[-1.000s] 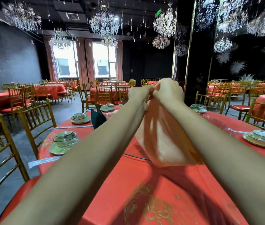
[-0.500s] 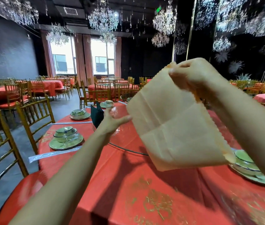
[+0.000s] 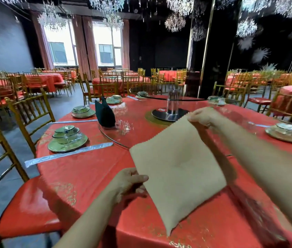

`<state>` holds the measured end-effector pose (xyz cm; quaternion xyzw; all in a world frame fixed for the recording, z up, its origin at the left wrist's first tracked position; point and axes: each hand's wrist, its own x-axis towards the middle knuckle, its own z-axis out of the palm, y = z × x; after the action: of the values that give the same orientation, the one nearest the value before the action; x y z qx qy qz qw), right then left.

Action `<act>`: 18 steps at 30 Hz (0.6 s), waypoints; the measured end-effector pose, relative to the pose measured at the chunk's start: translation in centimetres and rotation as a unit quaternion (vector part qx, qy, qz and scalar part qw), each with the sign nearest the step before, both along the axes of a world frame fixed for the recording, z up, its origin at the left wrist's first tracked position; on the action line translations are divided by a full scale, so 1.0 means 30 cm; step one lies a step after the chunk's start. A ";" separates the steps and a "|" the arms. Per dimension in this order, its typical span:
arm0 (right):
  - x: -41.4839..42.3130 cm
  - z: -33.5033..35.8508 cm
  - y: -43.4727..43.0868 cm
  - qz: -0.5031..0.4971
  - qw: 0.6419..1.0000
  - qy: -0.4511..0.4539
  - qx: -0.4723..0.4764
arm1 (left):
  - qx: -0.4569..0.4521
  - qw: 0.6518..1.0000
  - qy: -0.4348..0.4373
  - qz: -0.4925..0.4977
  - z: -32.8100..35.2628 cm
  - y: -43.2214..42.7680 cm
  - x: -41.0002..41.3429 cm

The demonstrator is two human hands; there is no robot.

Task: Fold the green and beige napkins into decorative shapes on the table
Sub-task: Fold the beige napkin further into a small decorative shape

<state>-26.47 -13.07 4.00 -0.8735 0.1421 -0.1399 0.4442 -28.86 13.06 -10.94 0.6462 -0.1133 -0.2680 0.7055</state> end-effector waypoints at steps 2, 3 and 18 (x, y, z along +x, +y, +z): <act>0.025 -0.067 0.017 0.001 0.999 0.039 -0.023 | 0.007 0.999 0.006 0.035 -0.013 -0.023 0.021; 0.046 -0.087 0.015 0.001 0.999 0.041 -0.023 | 0.010 0.998 0.010 0.055 -0.019 -0.031 0.029; 0.179 -0.247 -0.011 -0.002 1.000 -0.003 0.015 | 0.179 0.982 -0.047 -0.036 0.018 -0.063 -0.107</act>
<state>-21.10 -13.38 -3.42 -0.8661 0.1448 -0.1419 0.4570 -32.07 11.17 -10.41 0.7691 -0.1200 -0.2788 0.5624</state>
